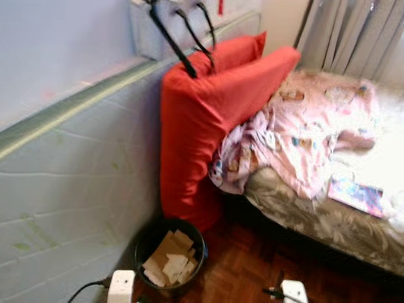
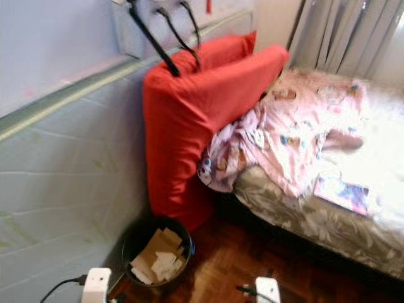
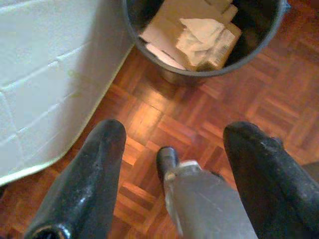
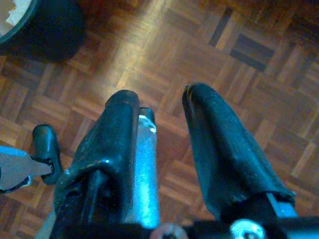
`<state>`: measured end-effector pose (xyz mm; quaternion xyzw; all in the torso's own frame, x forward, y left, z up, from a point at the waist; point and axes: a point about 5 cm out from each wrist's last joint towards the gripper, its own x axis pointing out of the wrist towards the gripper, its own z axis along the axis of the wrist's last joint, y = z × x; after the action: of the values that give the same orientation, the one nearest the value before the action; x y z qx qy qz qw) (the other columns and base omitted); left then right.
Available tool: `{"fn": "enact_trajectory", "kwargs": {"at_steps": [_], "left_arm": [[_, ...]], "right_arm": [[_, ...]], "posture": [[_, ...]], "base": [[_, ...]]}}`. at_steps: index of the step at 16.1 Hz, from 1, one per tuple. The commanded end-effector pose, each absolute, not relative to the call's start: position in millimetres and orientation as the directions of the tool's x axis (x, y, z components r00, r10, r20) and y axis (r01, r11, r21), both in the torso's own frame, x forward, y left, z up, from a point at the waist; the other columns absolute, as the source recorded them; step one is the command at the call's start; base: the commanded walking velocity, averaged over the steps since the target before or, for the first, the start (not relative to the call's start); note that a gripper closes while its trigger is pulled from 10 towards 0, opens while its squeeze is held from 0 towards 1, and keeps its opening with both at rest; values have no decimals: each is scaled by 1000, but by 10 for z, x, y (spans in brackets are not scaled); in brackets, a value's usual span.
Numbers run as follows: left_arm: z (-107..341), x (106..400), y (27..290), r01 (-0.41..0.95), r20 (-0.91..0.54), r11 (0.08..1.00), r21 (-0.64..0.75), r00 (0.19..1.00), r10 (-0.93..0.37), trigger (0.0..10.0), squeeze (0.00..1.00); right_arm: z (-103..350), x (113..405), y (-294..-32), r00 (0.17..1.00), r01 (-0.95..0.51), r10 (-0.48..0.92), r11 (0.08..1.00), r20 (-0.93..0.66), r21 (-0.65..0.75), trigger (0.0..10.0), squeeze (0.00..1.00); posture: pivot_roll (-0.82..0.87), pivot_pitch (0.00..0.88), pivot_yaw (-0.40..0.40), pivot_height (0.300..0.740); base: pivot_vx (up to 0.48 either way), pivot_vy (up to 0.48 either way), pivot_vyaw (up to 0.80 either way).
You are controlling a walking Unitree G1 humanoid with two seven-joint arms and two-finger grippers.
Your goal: Clean up the room
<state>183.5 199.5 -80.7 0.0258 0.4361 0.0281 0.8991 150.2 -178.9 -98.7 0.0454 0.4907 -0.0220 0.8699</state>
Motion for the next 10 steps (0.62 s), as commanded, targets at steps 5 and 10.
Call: {"fn": "enact_trajectory", "kwargs": {"at_steps": [5, 10], "left_arm": [[-731, 1878, 2329, -116, -789, 987, 108, 595, 157, 10000, 0], [-732, 1874, 2332, -116, -789, 988, 105, 594, 154, 10000, 0]], "right_arm": [[-618, 2218, -2008, 641, 148, -29, 985, -767, 87, 10000, 0], [-620, 2216, -1998, 643, 147, -23, 985, -766, 94, 10000, 0]], "posture": [[126, 0, -117, 740], [119, 0, -111, 740]], "base": [[0, -246, 0], [0, -247, 0]]}}
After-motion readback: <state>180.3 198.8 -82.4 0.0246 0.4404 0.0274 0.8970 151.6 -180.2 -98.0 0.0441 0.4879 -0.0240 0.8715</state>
